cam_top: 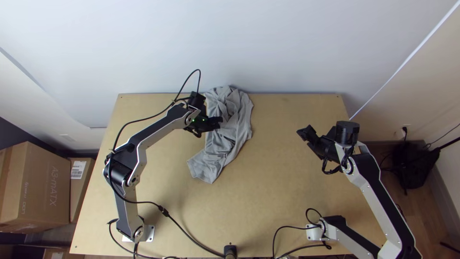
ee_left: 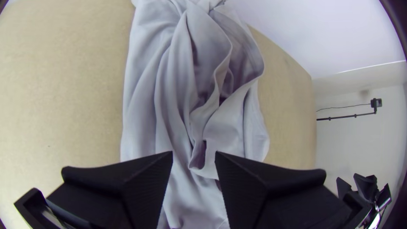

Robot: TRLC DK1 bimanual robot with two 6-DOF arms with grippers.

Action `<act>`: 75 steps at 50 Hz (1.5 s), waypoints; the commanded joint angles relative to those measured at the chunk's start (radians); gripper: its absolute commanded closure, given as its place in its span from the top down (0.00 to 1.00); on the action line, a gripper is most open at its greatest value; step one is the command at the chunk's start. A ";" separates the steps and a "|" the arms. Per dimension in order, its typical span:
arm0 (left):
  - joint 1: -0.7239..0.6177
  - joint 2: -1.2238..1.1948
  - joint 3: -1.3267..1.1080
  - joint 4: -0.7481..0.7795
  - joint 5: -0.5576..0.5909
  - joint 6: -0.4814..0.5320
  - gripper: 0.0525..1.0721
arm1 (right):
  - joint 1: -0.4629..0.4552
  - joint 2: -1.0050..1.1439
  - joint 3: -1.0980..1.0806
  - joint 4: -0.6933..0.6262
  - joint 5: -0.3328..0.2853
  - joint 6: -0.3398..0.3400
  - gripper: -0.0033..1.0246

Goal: Fold the t-shirt

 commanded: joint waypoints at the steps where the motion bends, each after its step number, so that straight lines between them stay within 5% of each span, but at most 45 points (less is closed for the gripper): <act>1: -0.017 0.024 0.032 0.000 0.012 -0.020 0.51 | -0.007 0.008 -0.026 0.018 -0.007 0.014 0.93; 20: -0.050 0.064 0.054 -0.003 0.011 -0.019 0.50 | -0.006 0.007 -0.032 0.026 -0.007 0.011 0.93; 24: -0.050 0.064 0.051 -0.006 -0.001 -0.022 0.32 | -0.004 0.007 -0.032 0.026 -0.007 0.011 0.91; 28: -0.054 0.053 0.043 0.015 -0.044 -0.019 0.02 | -0.003 0.007 -0.035 0.027 -0.007 0.011 0.90; 44: 0.023 -0.057 0.029 0.030 -0.032 -0.006 0.02 | 0.027 0.036 -0.034 0.029 -0.007 0.009 0.90; 75: 0.356 -0.441 0.029 -0.128 0.003 0.089 0.02 | 0.341 0.364 0.161 -0.039 -0.030 -0.017 0.90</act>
